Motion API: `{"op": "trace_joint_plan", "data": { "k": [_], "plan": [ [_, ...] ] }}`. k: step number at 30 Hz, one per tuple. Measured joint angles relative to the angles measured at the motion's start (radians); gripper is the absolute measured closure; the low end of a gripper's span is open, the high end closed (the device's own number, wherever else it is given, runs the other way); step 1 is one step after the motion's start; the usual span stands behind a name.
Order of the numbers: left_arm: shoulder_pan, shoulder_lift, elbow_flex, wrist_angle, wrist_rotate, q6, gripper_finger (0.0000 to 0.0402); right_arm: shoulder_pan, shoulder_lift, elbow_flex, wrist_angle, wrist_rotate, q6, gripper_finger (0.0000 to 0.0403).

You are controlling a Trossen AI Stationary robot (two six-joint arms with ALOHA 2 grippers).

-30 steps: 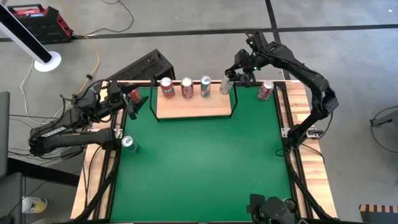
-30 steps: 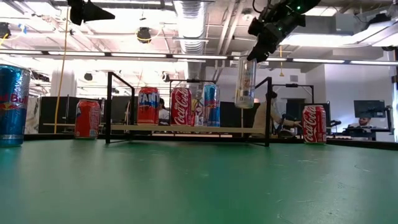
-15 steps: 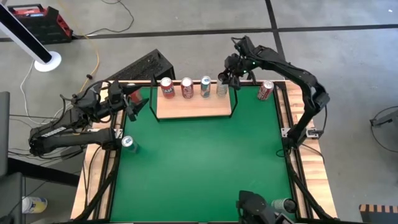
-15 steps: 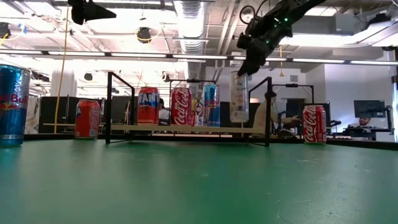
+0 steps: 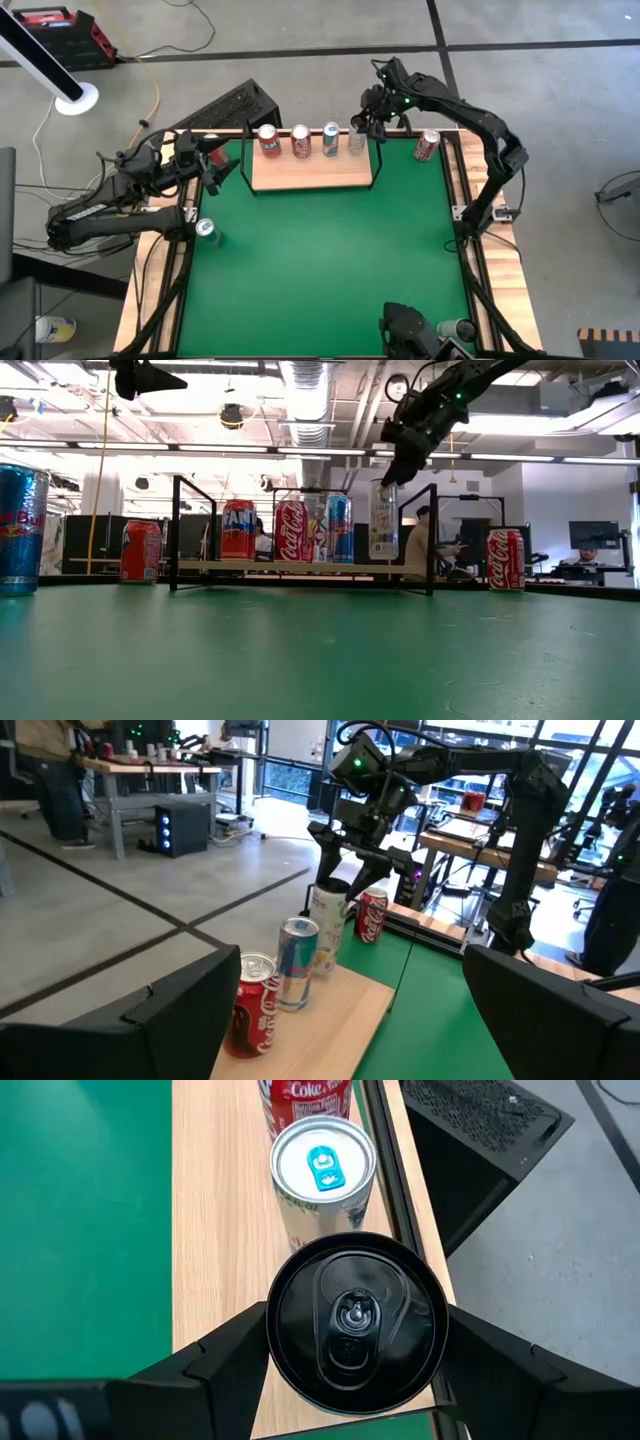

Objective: Place canned beverage on shelf
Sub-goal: Put the left white and yellow soda can on the shelf

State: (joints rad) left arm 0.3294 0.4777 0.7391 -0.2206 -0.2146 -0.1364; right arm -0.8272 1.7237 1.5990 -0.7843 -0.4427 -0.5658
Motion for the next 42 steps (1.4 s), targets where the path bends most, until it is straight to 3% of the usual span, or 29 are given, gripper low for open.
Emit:
{"op": "trace_joint_plan", "data": {
  "k": [42],
  "plan": [
    [0.000,0.000,0.000,-0.009,-0.002,0.020,0.0036,-0.017,0.040,-0.003,-0.035,-0.005,-0.019,0.0117]
  ]
}}
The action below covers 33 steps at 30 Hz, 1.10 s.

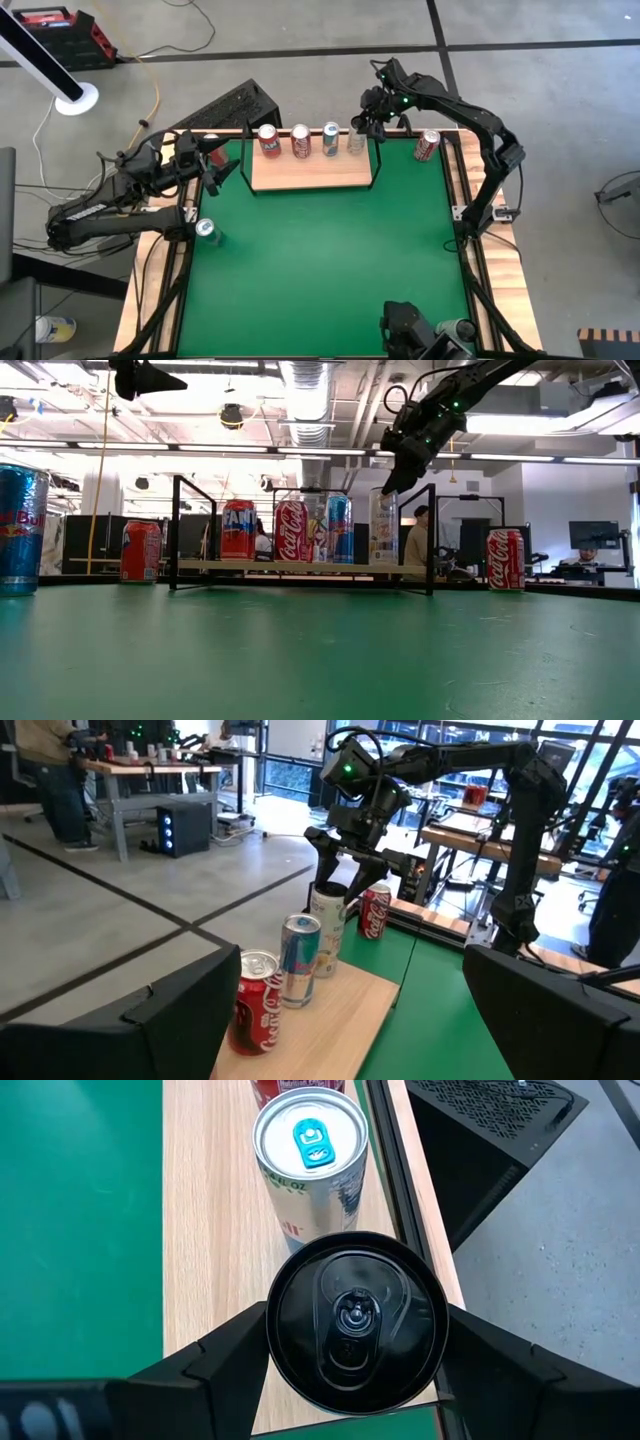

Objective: Place canned beverage on shelf
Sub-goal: Put the left white and yellow soda can on the shelf

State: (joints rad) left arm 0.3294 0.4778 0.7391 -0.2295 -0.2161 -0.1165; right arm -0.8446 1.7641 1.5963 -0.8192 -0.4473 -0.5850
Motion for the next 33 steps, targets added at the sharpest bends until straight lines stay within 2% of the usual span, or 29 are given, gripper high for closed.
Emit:
{"op": "trace_joint_plan", "data": {
  "k": [10,22,33],
  "plan": [
    [0.000,0.000,0.000,0.000,0.000,0.007,0.0036,-0.001,0.000,0.000,-0.010,0.002,0.005,0.0115],
    [0.000,0.000,0.000,-0.001,0.000,0.008,0.0036,0.000,0.003,-0.005,-0.033,0.007,0.013,0.0064],
    [0.000,0.000,0.000,-0.015,0.000,0.008,0.0036,0.000,0.002,-0.004,-0.035,0.024,0.000,0.0058]
  ]
}}
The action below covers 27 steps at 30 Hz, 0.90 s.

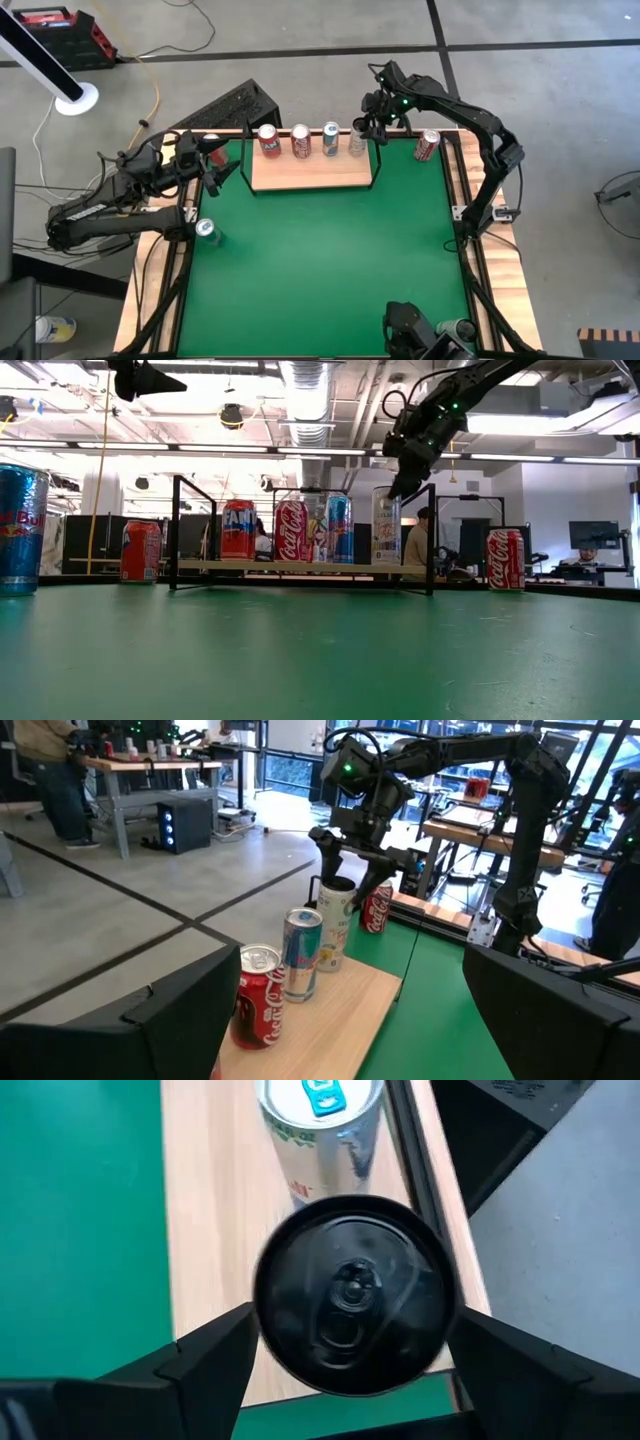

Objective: Place canned beverage on shelf
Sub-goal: Put the left white and yellow soda can on the shelf, then put the orange soda can, aligned with the other orange soda can on the shelf

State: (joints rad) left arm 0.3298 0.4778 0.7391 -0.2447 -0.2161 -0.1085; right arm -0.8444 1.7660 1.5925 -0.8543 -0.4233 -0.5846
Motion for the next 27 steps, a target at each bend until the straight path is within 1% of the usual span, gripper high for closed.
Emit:
{"op": "trace_joint_plan", "data": {
  "k": [4,9,21,27],
  "plan": [
    [0.000,0.000,0.000,0.000,0.000,0.000,0.0036,0.000,0.000,0.001,0.000,0.004,0.000,0.0058],
    [0.000,0.000,0.000,0.000,0.000,0.000,0.0036,0.000,0.000,0.040,-0.028,0.005,-0.003,0.0058],
    [0.000,0.000,0.000,-0.002,0.000,0.000,0.0036,0.002,0.000,0.205,-0.127,0.007,-0.001,0.0058],
    [0.000,0.000,0.000,-0.018,0.000,0.011,0.0036,0.041,-0.001,0.285,-0.216,0.007,0.001,0.0058]
  ]
}}
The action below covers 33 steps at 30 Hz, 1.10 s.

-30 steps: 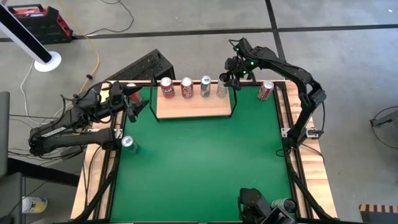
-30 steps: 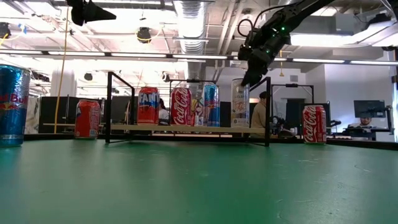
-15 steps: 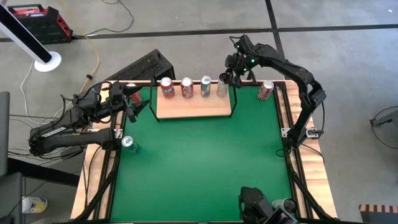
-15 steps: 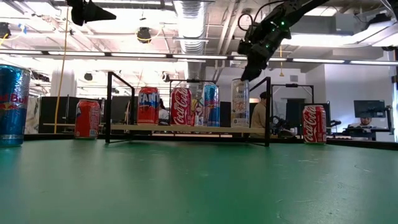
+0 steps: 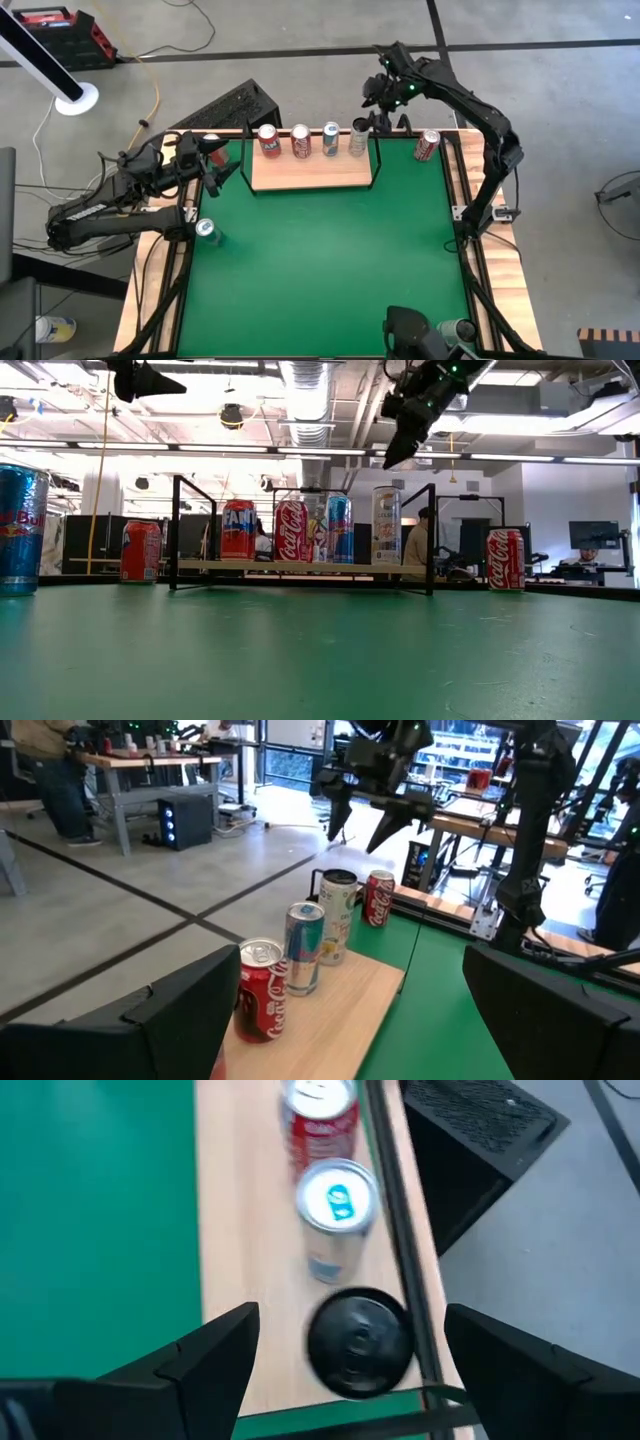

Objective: Place canned beverage on shelf
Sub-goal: Put the orange soda can, aligned with the other orange soda can on the shelf

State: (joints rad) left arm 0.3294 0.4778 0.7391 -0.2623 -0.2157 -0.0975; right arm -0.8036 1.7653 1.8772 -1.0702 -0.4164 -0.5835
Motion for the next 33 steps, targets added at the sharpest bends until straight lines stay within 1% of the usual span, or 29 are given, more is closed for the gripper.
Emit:
{"op": "trace_joint_plan", "data": {
  "k": [8,17,18,19,21,22,24,26,28,30,33],
  "plan": [
    [0.000,0.000,0.000,-0.018,-0.001,0.041,0.0036,0.126,0.000,0.064,-0.103,0.000,0.050,0.0058],
    [0.001,0.000,0.000,-0.018,-0.066,0.112,0.0036,0.271,0.000,0.153,-0.223,0.000,0.220,0.0058],
    [0.001,0.001,0.000,-0.018,-0.087,0.099,0.0036,0.286,0.000,0.162,-0.236,0.000,0.237,0.0058],
    [0.001,0.009,0.000,-0.019,-0.123,0.053,0.0036,0.302,0.000,0.170,-0.250,0.000,0.251,0.0058],
    [0.003,0.035,0.002,-0.026,-0.233,-0.072,0.0036,0.330,-0.001,0.180,-0.272,0.000,0.281,0.0058],
    [0.008,0.048,0.006,-0.050,-0.280,-0.111,0.0036,0.343,-0.001,0.183,-0.279,0.000,0.296,0.0058],
    [0.024,0.099,0.026,-0.113,-0.314,-0.099,0.0036,0.368,-0.001,0.188,-0.299,0.002,0.320,0.0058],
    [0.046,0.175,0.069,-0.162,-0.312,-0.074,0.0036,0.387,-0.001,0.192,-0.317,0.011,0.338,0.0058],
    [0.080,0.266,0.129,-0.247,-0.310,-0.088,0.0036,0.405,-0.001,0.192,-0.336,0.028,0.355,0.0058],
    [0.124,0.366,0.210,-0.324,-0.304,-0.106,0.0036,0.417,-0.001,0.192,-0.363,0.032,0.371,0.0058],
    [0.204,0.514,0.378,-0.501,-0.300,-0.162,0.0036,0.436,-0.001,0.192,-0.392,0.034,0.400,0.0058]
  ]
}}
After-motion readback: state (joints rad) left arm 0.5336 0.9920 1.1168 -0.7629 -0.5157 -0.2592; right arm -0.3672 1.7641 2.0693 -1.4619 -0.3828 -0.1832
